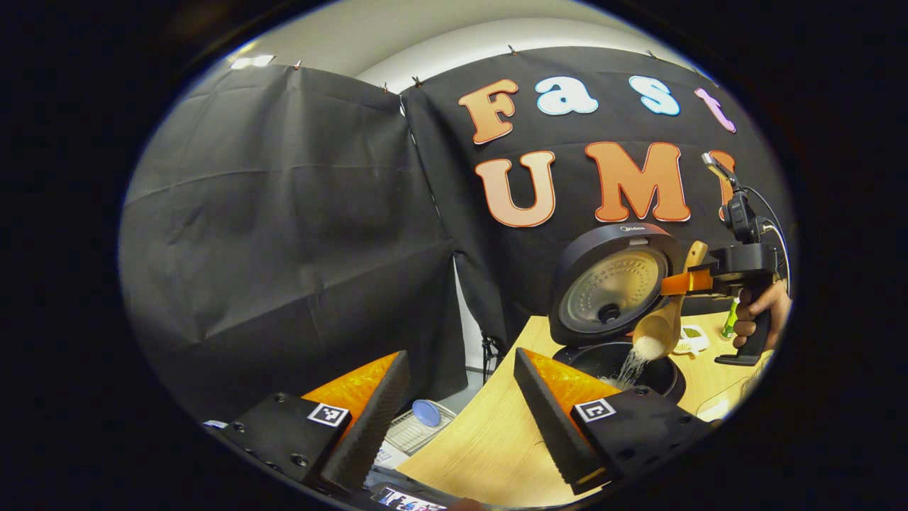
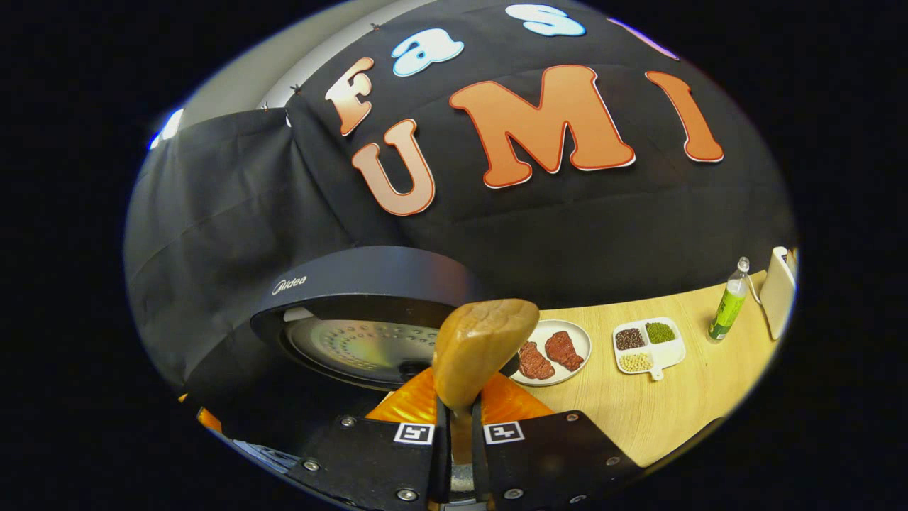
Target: Close the left gripper, press the button to open the rice cooker; take a wooden spoon from the chopstick holder with the right hand, scoop a spoonful of rice and pour it into the rice cooker, then put the wooden spoon back into the chopstick holder.
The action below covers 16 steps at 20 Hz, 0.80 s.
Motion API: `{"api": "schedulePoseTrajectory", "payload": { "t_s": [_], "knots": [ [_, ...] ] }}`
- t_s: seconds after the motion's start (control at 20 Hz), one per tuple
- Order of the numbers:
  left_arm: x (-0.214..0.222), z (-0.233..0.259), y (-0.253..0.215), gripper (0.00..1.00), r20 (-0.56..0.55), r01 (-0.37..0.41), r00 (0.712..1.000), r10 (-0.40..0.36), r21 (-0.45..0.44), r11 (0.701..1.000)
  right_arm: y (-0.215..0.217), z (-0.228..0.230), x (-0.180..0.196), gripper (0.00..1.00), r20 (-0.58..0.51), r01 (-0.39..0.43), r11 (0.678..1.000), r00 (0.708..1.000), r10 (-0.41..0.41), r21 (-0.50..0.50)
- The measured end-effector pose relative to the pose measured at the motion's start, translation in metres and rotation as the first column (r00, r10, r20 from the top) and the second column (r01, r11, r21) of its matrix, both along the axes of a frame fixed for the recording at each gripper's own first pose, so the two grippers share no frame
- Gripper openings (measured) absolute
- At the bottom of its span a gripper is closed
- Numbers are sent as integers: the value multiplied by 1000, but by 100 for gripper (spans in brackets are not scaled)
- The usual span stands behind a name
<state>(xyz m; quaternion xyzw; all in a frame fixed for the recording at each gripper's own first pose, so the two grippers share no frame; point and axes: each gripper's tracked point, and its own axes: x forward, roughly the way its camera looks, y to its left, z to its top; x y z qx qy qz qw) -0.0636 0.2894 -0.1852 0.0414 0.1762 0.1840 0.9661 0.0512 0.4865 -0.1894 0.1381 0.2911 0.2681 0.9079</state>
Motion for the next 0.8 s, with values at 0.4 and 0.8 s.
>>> {"api": "schedulePoseTrajectory", "payload": {
  "t_s": [0.4,0.8],
  "knots": [
    [2,-7,4,100,-10,5,1000,-5,-8,1000,11,-3,-3,11,80,-47,996,995,53,-75],
    [3,-13,10,100,-1,-15,1000,15,-34,999,33,-4,-14,11,127,-124,984,982,141,-130]
  ]
}}
